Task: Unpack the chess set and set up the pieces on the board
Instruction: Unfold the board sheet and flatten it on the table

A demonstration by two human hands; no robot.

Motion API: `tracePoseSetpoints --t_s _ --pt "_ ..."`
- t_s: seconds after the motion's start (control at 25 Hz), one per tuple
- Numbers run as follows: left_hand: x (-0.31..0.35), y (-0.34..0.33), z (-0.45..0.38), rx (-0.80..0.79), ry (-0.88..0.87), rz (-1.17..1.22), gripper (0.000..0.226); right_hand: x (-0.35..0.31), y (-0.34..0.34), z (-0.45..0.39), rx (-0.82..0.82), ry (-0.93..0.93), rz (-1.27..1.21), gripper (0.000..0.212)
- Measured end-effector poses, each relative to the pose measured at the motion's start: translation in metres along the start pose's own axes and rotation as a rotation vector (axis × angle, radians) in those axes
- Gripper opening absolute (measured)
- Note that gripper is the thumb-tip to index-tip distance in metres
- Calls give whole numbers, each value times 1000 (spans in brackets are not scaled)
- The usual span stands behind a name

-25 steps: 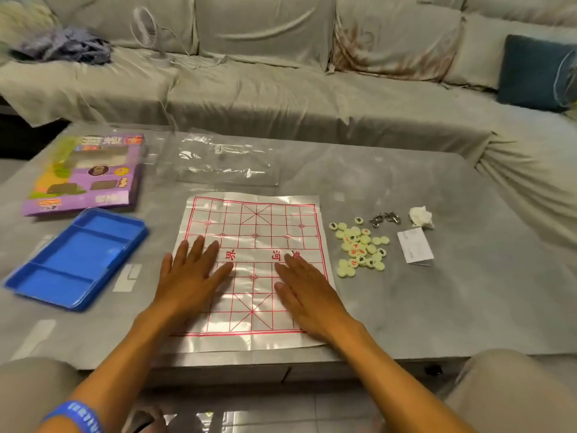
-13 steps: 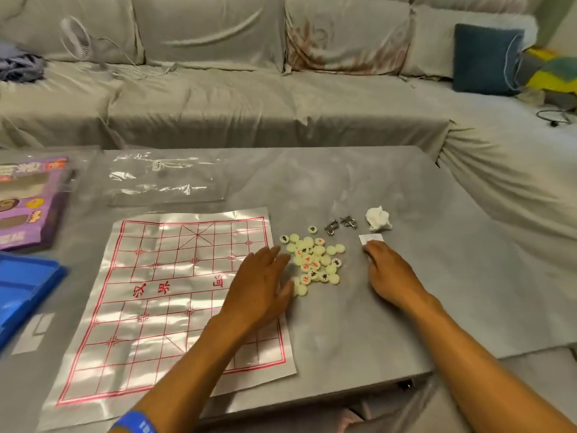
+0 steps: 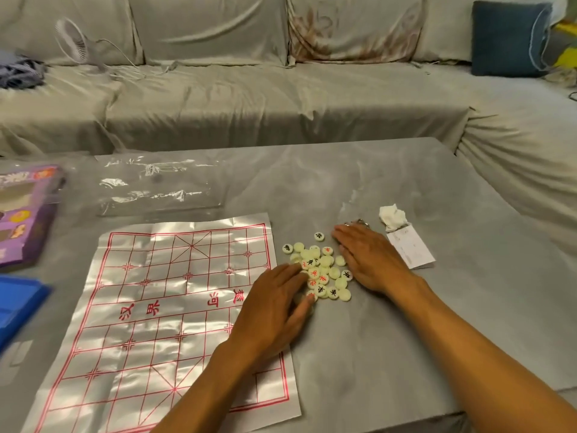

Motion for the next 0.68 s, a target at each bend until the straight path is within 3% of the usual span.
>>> tracePoseSetpoints --t_s 0.12,0.2,0.32,0.48,0.68 --pt "-11 7 -6 32 45 81 58 26 14 2 130 -93 -14 59" --pt "-28 17 -18 95 127 111 56 12 11 0 71 -42 -119 50" --pt "-30 24 -38 76 39 -33 59 -21 0 1 -58 73 -116 49" --pt "-30 22 -48 32 -25 -95 50 -16 -3 -19 -70 -2 -5 51" --pt "-49 33 -74 108 82 -69 27 -39 18 -35 198 -6 -187 39"
Point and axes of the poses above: each hand's wrist, its own z-axis away from the middle knuckle, its own y-axis out of the back of the hand, x = y × z, the point moved 10 cm from there along -z, towards the middle knuckle, and after that the axes turned 5 degrees about -z, right-handed, at the moved point
